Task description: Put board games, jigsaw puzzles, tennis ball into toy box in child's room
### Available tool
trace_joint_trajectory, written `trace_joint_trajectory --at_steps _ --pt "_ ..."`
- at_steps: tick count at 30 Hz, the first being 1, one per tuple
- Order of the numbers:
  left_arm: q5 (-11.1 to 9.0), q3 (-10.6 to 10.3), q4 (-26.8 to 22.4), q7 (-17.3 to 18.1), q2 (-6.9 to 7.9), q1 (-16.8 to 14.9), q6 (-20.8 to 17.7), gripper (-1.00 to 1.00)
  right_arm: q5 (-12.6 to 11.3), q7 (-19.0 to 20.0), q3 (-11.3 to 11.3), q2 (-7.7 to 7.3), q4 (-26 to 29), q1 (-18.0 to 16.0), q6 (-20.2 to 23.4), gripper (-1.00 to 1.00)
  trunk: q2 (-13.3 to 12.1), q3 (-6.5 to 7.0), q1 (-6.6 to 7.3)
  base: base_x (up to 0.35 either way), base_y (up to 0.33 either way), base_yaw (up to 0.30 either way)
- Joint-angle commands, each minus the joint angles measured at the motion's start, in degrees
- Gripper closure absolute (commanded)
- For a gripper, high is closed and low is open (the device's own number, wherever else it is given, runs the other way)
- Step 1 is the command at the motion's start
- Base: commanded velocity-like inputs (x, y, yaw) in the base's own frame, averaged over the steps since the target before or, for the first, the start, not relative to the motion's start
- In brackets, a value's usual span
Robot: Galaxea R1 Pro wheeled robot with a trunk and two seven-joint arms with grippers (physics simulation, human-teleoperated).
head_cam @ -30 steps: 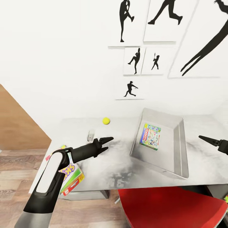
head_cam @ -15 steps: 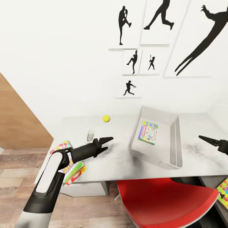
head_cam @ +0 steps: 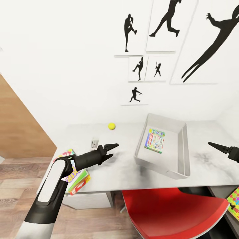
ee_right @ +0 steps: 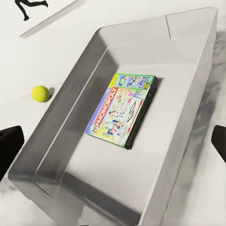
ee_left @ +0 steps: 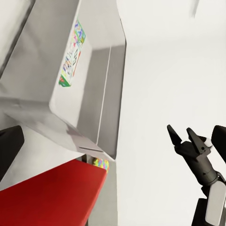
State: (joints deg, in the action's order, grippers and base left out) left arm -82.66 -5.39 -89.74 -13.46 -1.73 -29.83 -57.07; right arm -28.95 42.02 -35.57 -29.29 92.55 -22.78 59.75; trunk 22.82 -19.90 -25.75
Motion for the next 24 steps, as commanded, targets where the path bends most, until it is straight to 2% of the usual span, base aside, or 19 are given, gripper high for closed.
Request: trace_joint_trajectory --at_steps 1,12,24 --pt "-0.57 0.03 -0.04 -0.60 -0.03 -0.05 -0.15 -1.00 0.30 0.42 -0.07 0.00 0.00 -0.06 0.25 -1.00 0.10 0.00 -0.03 -0.001 0.000 0.054" --pt "-0.57 0.04 0.00 -0.83 -0.02 -0.05 -0.15 -1.00 0.30 0.43 0.36 0.25 0.00 -0.05 0.25 -1.00 0.10 0.98 -0.03 0.000 0.000 0.090" --pt "-0.59 0.11 -0.01 -0.70 -0.02 -0.05 -0.15 -1.00 0.30 0.43 0.49 0.49 0.00 -0.07 0.25 -1.00 0.10 1.38 -0.03 0.000 0.000 0.038"
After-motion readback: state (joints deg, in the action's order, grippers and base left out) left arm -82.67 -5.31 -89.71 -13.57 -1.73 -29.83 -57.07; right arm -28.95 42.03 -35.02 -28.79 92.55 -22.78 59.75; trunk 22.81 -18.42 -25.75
